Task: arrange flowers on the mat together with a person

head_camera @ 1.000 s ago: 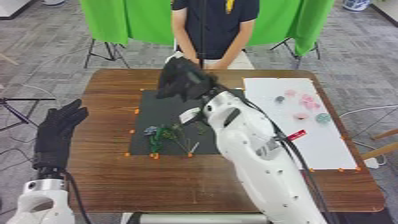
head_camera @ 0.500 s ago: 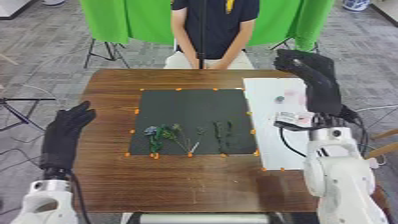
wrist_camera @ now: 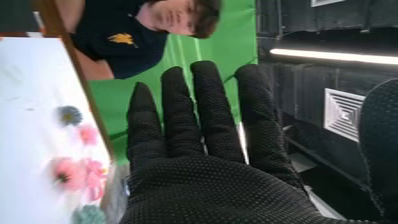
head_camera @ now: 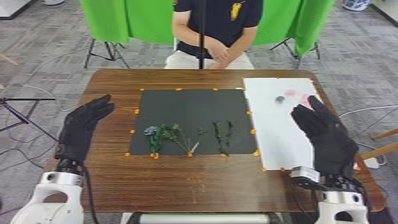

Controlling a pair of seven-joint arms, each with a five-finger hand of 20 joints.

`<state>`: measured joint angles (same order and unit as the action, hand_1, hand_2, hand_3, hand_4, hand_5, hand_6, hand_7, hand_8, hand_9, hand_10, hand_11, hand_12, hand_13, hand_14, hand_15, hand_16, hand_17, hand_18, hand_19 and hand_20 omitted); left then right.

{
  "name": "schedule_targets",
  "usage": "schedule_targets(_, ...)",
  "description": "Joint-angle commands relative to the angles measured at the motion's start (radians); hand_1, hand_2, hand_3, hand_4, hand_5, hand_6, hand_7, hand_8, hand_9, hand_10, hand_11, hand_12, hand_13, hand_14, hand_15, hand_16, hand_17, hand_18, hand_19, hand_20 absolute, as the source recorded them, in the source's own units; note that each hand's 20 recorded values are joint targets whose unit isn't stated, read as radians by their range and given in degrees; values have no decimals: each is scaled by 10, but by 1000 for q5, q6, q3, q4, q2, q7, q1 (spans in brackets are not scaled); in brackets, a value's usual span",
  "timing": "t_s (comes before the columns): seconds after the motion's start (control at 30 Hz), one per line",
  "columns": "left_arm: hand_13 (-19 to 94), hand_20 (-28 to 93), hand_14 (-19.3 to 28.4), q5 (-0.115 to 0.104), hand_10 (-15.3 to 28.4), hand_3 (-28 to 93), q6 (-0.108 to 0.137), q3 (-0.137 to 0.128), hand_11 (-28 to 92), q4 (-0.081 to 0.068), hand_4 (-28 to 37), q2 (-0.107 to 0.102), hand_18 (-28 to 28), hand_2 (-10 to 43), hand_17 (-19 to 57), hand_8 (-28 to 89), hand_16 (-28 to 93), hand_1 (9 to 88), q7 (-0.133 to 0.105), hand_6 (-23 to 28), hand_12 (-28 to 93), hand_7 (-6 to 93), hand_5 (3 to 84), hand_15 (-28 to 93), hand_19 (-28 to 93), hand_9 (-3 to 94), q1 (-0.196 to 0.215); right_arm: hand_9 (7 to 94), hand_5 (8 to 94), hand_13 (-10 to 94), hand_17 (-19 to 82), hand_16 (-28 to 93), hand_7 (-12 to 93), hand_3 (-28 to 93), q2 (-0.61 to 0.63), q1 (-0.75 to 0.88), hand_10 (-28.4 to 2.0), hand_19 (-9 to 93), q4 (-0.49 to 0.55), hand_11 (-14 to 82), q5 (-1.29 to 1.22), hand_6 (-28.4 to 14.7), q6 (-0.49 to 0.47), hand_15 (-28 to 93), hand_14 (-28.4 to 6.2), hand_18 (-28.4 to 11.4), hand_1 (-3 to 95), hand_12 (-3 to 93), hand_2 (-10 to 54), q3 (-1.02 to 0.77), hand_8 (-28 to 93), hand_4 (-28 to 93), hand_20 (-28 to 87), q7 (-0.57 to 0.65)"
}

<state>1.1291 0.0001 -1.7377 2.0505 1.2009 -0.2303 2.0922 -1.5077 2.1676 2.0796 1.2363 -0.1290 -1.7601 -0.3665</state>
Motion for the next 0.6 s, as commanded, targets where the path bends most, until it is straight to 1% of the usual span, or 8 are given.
schedule_targets(0.03, 324, 132, 162, -3, 137, 635, -20, 21, 169, -10, -283, -1, 101, 52, 23, -51, 49, 186, 12, 45, 144, 126, 459, 89, 27, 438, -19, 483, 441, 366, 222, 132, 97, 825, -17, -4, -146, 21, -8, 59, 3, 0, -7, 112, -130, -129, 67, 115, -1, 22, -89, -177, 294, -19)
schedule_targets(0.1, 324, 132, 162, -3, 137, 635, -24, 21, 169, -11, -283, -2, 101, 51, 23, -51, 49, 187, 13, 45, 145, 125, 460, 89, 27, 437, -23, 485, 444, 370, 224, 131, 98, 826, -19, -3, -146, 21, -8, 59, 3, 0, -4, 115, -130, -129, 67, 116, -1, 24, -89, -177, 297, -26)
schedule_targets(0.13, 324, 132, 162, -5, 137, 635, -18, 19, 169, -7, -283, -6, 101, 51, 23, -51, 49, 188, 10, 45, 145, 125, 460, 89, 27, 437, -16, 485, 445, 374, 226, 130, 99, 827, -18, -6, -146, 21, -8, 59, 0, -1, -4, 117, -131, -129, 66, 116, -1, 23, -89, -176, 298, -23)
schedule_targets(0.17, 324, 132, 162, -4, 137, 635, -18, 18, 169, -10, -283, -5, 101, 51, 23, -51, 49, 189, 8, 45, 145, 126, 459, 89, 27, 437, -20, 486, 446, 375, 227, 130, 99, 828, -20, -6, -146, 21, -8, 59, -1, -1, -4, 118, -130, -129, 66, 116, -1, 22, -89, -176, 299, -27)
schedule_targets(0.2, 324, 132, 162, -5, 136, 635, -15, 14, 169, -8, -283, -4, 101, 50, 23, -51, 49, 190, 10, 45, 145, 126, 459, 89, 27, 438, -17, 486, 446, 376, 228, 129, 100, 828, -21, -2, -147, 21, -6, 59, -3, 0, 0, 118, -130, -129, 66, 116, -1, 19, -90, -176, 300, -27)
schedule_targets(0.37, 324, 132, 162, -33, 136, 635, -2, 4, 169, -5, -283, 0, 101, 50, 23, -51, 49, 192, 6, 45, 145, 125, 460, 89, 27, 438, -12, 496, 451, 389, 234, 128, 103, 830, -32, 7, -147, 21, -2, 62, -28, 1, 20, 126, -129, -129, 66, 118, -1, 14, -90, -175, 304, -31)
schedule_targets(0.47, 324, 132, 162, -43, 136, 633, -8, 3, 168, -8, -283, -1, 101, 50, 23, -51, 49, 193, 10, 45, 145, 125, 460, 89, 27, 438, -9, 501, 455, 394, 236, 127, 106, 832, -38, 11, -147, 21, -1, 61, -26, 2, 18, 129, -128, -129, 66, 118, -1, 12, -92, -175, 308, -33)
schedule_targets(0.6, 324, 132, 162, -44, 137, 634, -15, 3, 168, -14, -283, -7, 101, 50, 23, -51, 49, 191, 7, 45, 145, 125, 459, 90, 27, 438, -18, 506, 460, 402, 239, 126, 108, 831, -43, 3, -146, 19, -4, 63, -21, 2, 11, 133, -130, -128, 68, 118, 0, 15, -93, -176, 309, -41)
